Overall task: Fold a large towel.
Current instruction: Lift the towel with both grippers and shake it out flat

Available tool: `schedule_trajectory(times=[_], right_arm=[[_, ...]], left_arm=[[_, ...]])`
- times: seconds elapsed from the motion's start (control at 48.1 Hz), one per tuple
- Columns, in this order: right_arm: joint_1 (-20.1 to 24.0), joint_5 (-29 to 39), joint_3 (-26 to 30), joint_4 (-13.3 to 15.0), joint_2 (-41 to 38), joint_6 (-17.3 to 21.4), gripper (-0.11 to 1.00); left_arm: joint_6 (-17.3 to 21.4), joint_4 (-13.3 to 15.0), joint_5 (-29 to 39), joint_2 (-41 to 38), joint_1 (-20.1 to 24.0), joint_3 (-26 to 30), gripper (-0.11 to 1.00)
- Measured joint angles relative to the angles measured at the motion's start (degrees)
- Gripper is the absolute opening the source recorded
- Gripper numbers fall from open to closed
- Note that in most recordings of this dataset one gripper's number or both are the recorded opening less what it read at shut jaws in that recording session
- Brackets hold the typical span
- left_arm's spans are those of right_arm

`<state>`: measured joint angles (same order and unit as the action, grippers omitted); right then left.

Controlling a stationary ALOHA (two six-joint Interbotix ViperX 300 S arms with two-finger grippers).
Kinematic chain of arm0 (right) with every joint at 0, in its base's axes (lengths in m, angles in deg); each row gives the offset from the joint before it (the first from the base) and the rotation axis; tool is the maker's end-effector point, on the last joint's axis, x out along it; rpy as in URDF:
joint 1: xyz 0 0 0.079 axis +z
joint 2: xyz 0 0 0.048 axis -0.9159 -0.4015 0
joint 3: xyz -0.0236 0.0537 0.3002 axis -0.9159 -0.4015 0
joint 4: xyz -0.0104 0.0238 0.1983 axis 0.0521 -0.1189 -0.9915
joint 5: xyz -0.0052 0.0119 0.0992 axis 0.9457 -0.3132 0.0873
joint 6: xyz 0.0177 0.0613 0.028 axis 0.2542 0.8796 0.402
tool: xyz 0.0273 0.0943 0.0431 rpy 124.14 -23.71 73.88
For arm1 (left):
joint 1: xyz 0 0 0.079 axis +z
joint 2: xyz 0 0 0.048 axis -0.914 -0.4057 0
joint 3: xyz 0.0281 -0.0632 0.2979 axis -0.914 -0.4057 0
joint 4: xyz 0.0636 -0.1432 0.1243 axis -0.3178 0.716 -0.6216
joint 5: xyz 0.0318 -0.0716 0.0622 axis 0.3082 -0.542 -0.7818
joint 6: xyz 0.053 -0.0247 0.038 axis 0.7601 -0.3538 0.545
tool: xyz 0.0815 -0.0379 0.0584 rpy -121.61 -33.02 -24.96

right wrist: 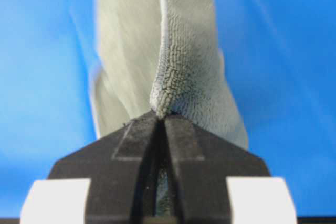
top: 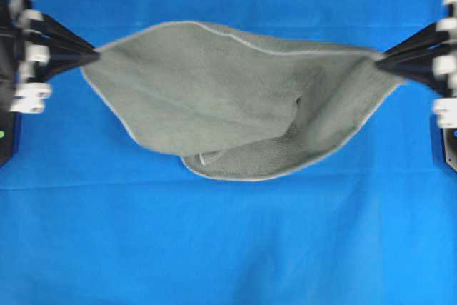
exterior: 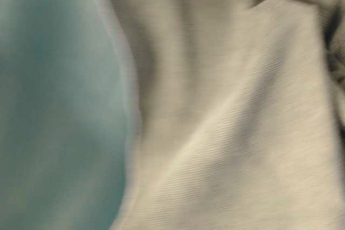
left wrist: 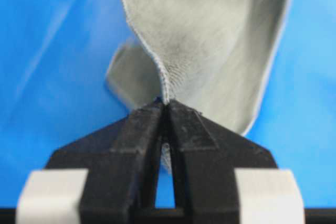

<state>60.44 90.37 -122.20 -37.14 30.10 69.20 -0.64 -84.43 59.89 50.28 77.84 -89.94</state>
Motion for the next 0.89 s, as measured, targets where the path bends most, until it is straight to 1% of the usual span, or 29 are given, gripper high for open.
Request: schedule_trajectory(times=[0.125,0.229,0.291,0.374,0.478,0.52,0.603,0.665,0.749,0.832,0.894], right_arm=[[-1.14,-1.23,1.49,2.55,1.32,0.0,0.01],[-4.31,-1.93,2.72,5.1,1.05,0.26,0.01],[-6.94,-2.02,3.87,6.33,0.53,0.26,0.01],[-12.04,-2.02,6.5,7.91,-0.53,0.26,0.01],[-17.14,-2.02,9.84,9.23,-1.58,-0.26,0.01],[-19.34,-2.02,11.6,10.2,-2.02,-0.62,0.01],[-23.2,-1.85,14.59,12.22,-2.72,-0.79,0.01],[-25.31,-1.23,16.87,14.15,-3.43,-0.79,0.01],[-26.72,0.09,19.07,16.35,-4.57,-1.14,0.01],[-27.6,1.76,21.01,18.19,-6.06,-1.23,0.01],[-27.69,2.9,21.97,18.63,-6.94,-1.23,0.01]], left_arm=[[1.58,-0.88,0.09,1.14,-0.09,2.29,0.01],[6.24,-1.05,0.0,0.0,1.41,5.45,0.01],[9.32,-1.14,-0.09,-1.14,3.34,7.73,0.01],[13.27,-1.14,-0.09,-3.34,6.42,11.34,0.01],[17.67,-1.14,0.26,-6.24,11.07,16.35,0.01],[18.9,-1.23,0.35,-7.21,12.92,18.11,0.01],[22.76,-1.14,0.53,-8.96,16.08,21.18,0.01],[23.73,-1.23,0.53,-10.55,18.72,23.55,0.01],[24.08,-1.23,0.53,-12.48,21.45,25.84,0.01],[24.17,-1.23,0.79,-13.89,22.59,27.51,0.01],[23.73,-1.23,1.49,-14.41,22.41,28.56,0.01]])
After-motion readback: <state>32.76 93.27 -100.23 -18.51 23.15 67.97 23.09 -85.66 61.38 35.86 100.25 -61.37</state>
